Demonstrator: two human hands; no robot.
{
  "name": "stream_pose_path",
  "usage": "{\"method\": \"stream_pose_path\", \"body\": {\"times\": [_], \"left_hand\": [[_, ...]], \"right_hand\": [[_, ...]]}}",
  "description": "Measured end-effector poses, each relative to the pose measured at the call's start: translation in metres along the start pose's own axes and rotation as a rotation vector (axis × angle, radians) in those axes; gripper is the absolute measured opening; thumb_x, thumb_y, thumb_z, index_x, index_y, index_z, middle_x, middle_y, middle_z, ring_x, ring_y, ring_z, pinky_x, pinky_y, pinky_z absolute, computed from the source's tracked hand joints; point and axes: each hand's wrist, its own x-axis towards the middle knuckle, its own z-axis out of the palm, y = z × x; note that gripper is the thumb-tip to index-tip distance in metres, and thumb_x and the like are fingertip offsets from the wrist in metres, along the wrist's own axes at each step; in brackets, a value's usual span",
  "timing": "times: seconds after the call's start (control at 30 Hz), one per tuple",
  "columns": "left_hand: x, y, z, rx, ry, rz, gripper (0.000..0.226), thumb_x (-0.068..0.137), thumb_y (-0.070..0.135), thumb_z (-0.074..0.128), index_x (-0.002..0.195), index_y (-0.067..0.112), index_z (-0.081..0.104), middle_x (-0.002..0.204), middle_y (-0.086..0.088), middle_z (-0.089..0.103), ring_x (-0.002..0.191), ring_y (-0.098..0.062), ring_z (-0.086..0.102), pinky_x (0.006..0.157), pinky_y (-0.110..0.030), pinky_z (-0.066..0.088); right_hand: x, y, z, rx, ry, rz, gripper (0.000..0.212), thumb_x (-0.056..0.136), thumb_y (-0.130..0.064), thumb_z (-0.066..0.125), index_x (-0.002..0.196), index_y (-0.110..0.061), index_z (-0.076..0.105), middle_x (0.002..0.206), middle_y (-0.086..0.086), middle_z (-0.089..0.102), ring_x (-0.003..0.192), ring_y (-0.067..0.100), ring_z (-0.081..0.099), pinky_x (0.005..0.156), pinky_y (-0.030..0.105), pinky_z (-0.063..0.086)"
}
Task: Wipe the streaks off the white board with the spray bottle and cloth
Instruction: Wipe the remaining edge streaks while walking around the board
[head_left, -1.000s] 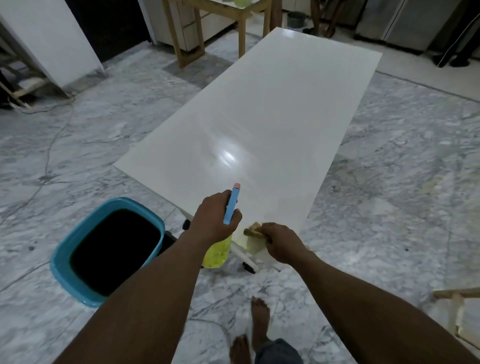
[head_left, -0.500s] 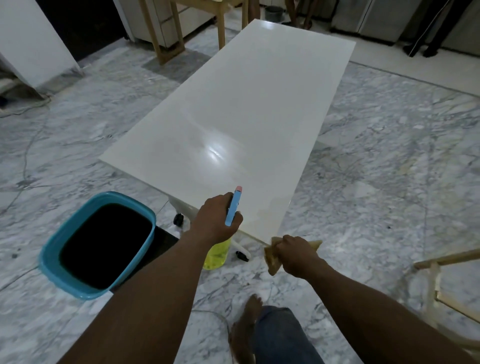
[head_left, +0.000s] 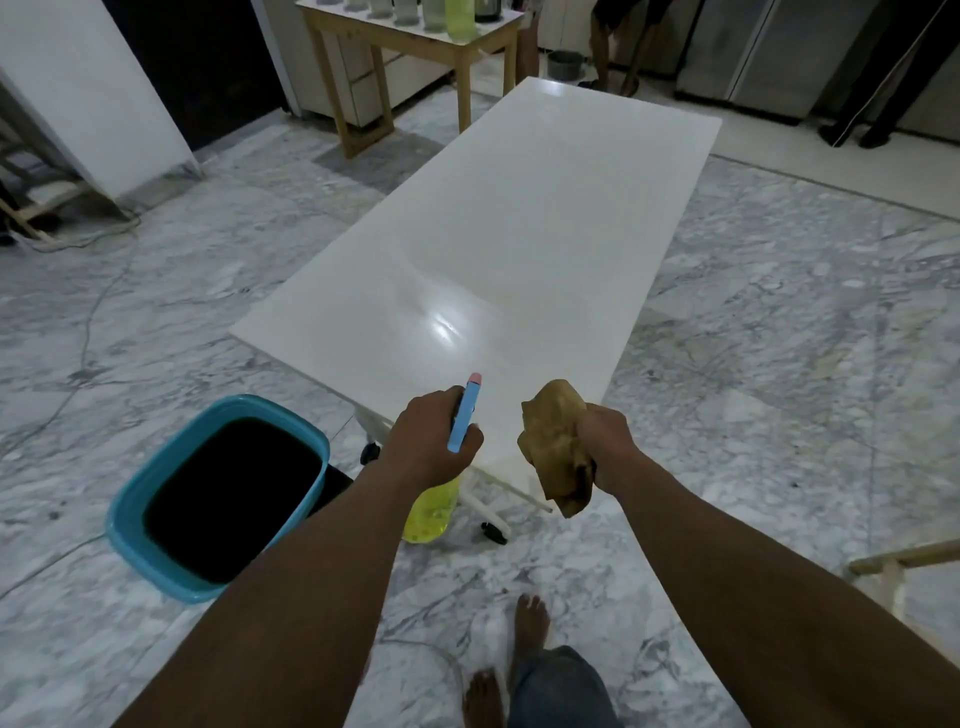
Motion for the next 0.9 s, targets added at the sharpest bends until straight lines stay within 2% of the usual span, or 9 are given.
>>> {"method": "stream_pose_path", "body": {"times": [0.13,0.2,0.27,0.33,0.53,0.63,0.73,0.8,0.9], "left_hand": [[0.010,-0.002,-0.019,0.004,0.018,-0.017,0.024,0.089,0.024,0.061,0.099,0.002,0.062,0.081,-0.015,0.067,0.072,-0.034,0.064,0.071,-0.051,0.055],[0.017,-0.004,-0.029,0.011,0.053,-0.018,0.030,0.086,0.029,0.057,0.098,0.002,0.062,0.080,-0.015,0.067,0.070,-0.033,0.063,0.070,-0.051,0.055],[0.024,-0.006,-0.041,0.031,0.077,-0.028,0.026,0.089,0.026,0.061,0.098,0.002,0.062,0.080,-0.014,0.067,0.070,-0.032,0.063,0.069,-0.050,0.056],[0.027,-0.011,-0.051,0.046,0.108,-0.028,0.020,0.091,0.021,0.065,0.099,0.003,0.063,0.081,-0.013,0.067,0.070,-0.031,0.063,0.069,-0.049,0.056],[0.020,-0.033,-0.080,0.071,0.162,-0.087,0.020,0.091,0.023,0.066,0.101,0.006,0.062,0.083,-0.012,0.067,0.072,-0.029,0.063,0.071,-0.047,0.055],[0.009,-0.049,-0.099,0.078,0.158,-0.102,0.020,0.092,0.023,0.066,0.103,0.006,0.062,0.086,-0.013,0.068,0.074,-0.030,0.064,0.072,-0.047,0.055],[-0.006,-0.066,-0.122,0.081,0.164,-0.099,0.021,0.093,0.023,0.067,0.106,0.007,0.064,0.086,-0.009,0.067,0.074,-0.027,0.062,0.069,-0.040,0.051],[-0.016,-0.082,-0.140,0.081,0.190,-0.080,0.022,0.093,0.022,0.067,0.109,0.007,0.065,0.083,-0.003,0.063,0.072,-0.022,0.058,0.066,-0.032,0.041],[-0.039,-0.108,-0.172,0.093,0.219,-0.024,0.023,0.093,0.021,0.067,0.112,0.007,0.065,0.085,0.003,0.059,0.074,-0.017,0.054,0.068,-0.026,0.036]], "right_hand": [[0.008,-0.023,0.012,0.037,0.003,0.043,0.020,0.093,-0.007,0.046,0.092,-0.002,0.065,0.096,0.016,0.067,0.087,0.030,0.062,0.078,0.040,0.050],[0.016,-0.035,0.018,0.044,-0.012,0.064,0.023,0.092,-0.007,0.045,0.098,-0.002,0.067,0.103,0.018,0.069,0.091,0.031,0.065,0.078,0.040,0.052],[0.023,-0.047,0.029,0.049,-0.058,0.083,0.025,0.092,-0.007,0.045,0.106,-0.003,0.066,0.109,0.018,0.070,0.098,0.033,0.067,0.081,0.042,0.055],[0.026,-0.058,0.042,0.057,-0.089,0.075,0.021,0.093,-0.006,0.045,0.102,-0.004,0.064,0.106,0.017,0.069,0.095,0.032,0.067,0.084,0.044,0.055],[0.015,-0.079,0.087,0.086,-0.211,0.072,0.021,0.093,-0.004,0.045,0.104,-0.004,0.062,0.105,0.016,0.067,0.094,0.031,0.066,0.073,0.040,0.055],[0.003,-0.085,0.114,0.100,-0.247,0.068,0.020,0.091,-0.003,0.044,0.104,-0.004,0.060,0.105,0.015,0.066,0.093,0.030,0.065,0.080,0.043,0.054],[-0.014,-0.086,0.140,0.109,-0.253,0.060,0.020,0.091,-0.003,0.045,0.105,-0.004,0.059,0.103,0.015,0.065,0.094,0.030,0.065,0.087,0.045,0.053],[-0.030,-0.086,0.162,0.109,-0.250,0.041,0.021,0.090,-0.003,0.045,0.107,-0.002,0.059,0.105,0.017,0.065,0.095,0.031,0.065,0.090,0.046,0.053],[-0.060,-0.083,0.198,0.153,-0.277,-0.001,0.022,0.091,-0.003,0.044,0.108,0.001,0.058,0.105,0.017,0.065,0.095,0.030,0.064,0.090,0.045,0.053]]}}
